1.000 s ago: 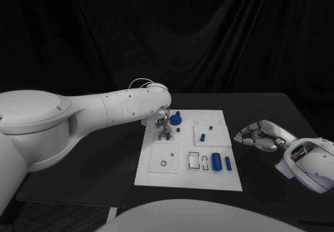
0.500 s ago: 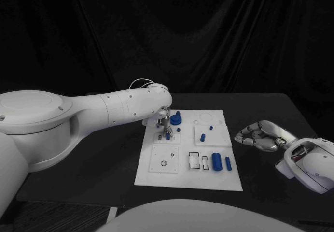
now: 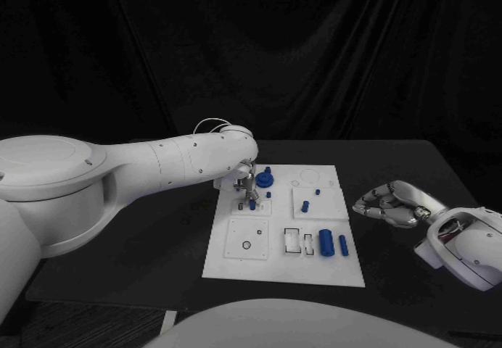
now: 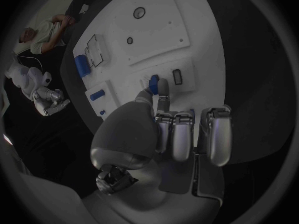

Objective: Assemble the parts on the task board

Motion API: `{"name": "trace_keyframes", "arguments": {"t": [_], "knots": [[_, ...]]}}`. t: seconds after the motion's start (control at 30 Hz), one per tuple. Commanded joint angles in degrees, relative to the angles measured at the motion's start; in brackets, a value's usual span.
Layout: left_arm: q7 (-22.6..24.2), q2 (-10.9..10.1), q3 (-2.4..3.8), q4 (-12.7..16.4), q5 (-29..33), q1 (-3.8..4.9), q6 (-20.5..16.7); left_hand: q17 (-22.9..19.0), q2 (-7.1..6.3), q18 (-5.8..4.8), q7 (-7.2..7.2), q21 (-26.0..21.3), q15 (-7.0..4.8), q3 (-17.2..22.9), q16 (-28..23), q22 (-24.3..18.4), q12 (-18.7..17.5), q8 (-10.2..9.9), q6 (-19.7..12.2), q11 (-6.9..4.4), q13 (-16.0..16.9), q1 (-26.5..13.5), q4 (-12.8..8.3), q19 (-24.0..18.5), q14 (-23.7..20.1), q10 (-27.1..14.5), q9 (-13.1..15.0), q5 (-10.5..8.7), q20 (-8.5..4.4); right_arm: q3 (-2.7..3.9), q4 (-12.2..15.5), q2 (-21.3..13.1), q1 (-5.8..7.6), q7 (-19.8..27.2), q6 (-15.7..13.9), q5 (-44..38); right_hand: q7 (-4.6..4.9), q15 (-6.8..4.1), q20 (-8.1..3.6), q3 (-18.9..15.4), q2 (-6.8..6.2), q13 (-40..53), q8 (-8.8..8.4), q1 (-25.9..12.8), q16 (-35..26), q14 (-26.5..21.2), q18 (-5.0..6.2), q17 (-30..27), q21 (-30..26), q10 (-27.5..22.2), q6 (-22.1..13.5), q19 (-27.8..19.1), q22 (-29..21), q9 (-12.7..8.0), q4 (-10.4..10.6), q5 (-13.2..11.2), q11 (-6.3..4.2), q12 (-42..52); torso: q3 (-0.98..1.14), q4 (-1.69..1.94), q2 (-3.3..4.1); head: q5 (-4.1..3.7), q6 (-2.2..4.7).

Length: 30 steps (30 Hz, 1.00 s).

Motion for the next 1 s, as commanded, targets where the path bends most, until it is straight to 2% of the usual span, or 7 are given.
{"name": "trace_keyframes", "arguments": {"t": [0.03,0.13,0.4,0.7,0.87,0.97,1.0], "knots": [[-0.7,0.0,-0.07,0.0,1.0,-0.18,-0.2,15.1,-0.56,0.09,-0.15,-0.4,-0.4,0.6,0.2,13.3,0.1,0.3,0.2,-1.34,15.0,0.1,-0.1,4.0,5.9,6.9,0.4,0.07,-0.35,0.03,0.0,0.0,-0.15,-0.6,-0.4,-0.1,-0.09,-0.45,-0.09,0.1,0.17,14.9,0.36,0.7,-0.4,4.5,0.48,11.9,-0.4,6.2,0.2,-0.4,7.1,-0.1,-0.2,0.3,-0.24,-0.3,0.0,0.02,0.0,0.06,0.0],[-0.8,0.0,-0.07,-0.2,2.6,-0.19,-0.2,15.1,-0.73,0.12,-0.25,-0.6,-0.5,1.0,0.2,13.3,0.1,0.6,-0.1,-1.44,15.0,0.5,-0.4,3.9,5.9,6.9,1.0,0.24,-0.46,0.03,0.0,0.0,-0.15,-0.6,-0.4,-0.1,-0.09,-0.45,-0.09,0.1,0.16,14.9,0.37,0.8,-0.5,4.5,0.51,11.8,-0.5,6.2,0.3,-0.5,7.1,-0.1,-0.2,0.3,-0.23,-0.3,0.01,0.02,-0.01,0.05,0.0],[-0.9,0.1,-0.07,-0.7,4.4,-0.29,-0.6,15.1,-1.03,0.22,-0.11,-1.1,-0.56,2.6,0.2,13.1,0.1,0.7,-1.4,-1.42,15.0,0.5,-0.6,3.8,5.9,6.9,2.1,-1.33,-0.59,0.03,0.1,0.0,-0.15,-0.6,-0.5,-0.1,-0.08,-0.42,-0.07,0.1,0.14,14.9,0.39,1.0,-0.7,4.4,0.62,11.6,-1.2,6.2,0.3,-0.8,6.9,-0.1,-0.2,0.3,-0.22,-0.3,-0.01,0.02,0.03,0.0,0.0],[-0.6,0.3,-0.08,-1.2,4.8,-0.58,-1.2,15.1,-1.52,0.33,0.53,-1.8,-0.2,3.7,0.2,12.9,0.1,-0.1,-3.0,-0.92,15.0,-1.3,0.5,3.6,5.9,6.9,2.5,-1.68,-0.33,0.03,0.1,-0.1,-0.15,-0.6,-0.5,-0.1,-0.09,-0.42,-0.06,0.2,0.15,14.9,0.41,1.1,-0.8,4.3,0.65,11.5,-1.4,6.2,0.4,-1.0,6.9,-0.1,-0.2,0.4,-0.22,-0.3,-0.01,0.02,0.01,0.01,0.0],[-0.6,0.4,-0.08,-1.5,4.8,-0.8,-1.2,15.1,-1.8,0.36,0.76,-1.9,-0.03,4.1,0.2,12.9,0.1,-0.2,-3.2,-0.72,15.0,-2.9,1.6,3.6,5.9,6.9,2.9,-4.76,-0.13,0.03,0.1,0.0,-0.15,-0.6,-0.5,-0.1,-0.11,-0.41,-0.05,0.2,0.12,14.9,0.44,1.3,-0.9,4.2,0.7,11.4,-1.7,6.1,0.5,-1.1,6.8,-0.1,-0.3,0.4,-0.22,-0.4,-0.02,-0.04,0.02,0.06,0.0],[-0.7,0.5,-0.08,-1.7,4.8,-0.9,-1.1,15.1,-1.83,0.37,0.85,-2.0,0.04,4.2,0.2,12.9,0.1,-0.3,-3.3,-0.64,15.0,-3.5,2.0,3.6,5.9,6.9,3.0,-5.69,-0.08,0.03,0.1,0.0,-0.15,-0.6,-0.5,-0.1,-0.11,-0.41,-0.05,0.2,0.12,14.9,0.44,1.3,-0.9,4.2,0.7,11.4,-1.7,6.1,0.5,-1.1,6.8,-0.1,-0.3,0.4,-0.22,-0.4,-0.02,-0.01,0.0,0.05,0.0],[-0.7,0.5,-0.08,-1.7,4.8,-0.93,-1.0,15.1,-1.91,0.39,1.02,-2.1,0.14,4.2,0.2,12.9,0.1,-0.6,-3.5,-0.51,15.0,-4.2,2.5,3.5,5.9,6.9,2.9,-7.03,0.01,0.03,0.1,-0.1,-0.15,-0.6,-0.5,-0.1,-0.11,-0.41,-0.05,0.2,0.12,14.9,0.44,1.3,-0.9,4.2,0.7,11.4,-1.7,6.1,0.5,-1.1,6.8,-0.1,-0.3,0.4,-0.22,-0.4,-0.02,-0.01,0.0,0.04,0.0]]}}
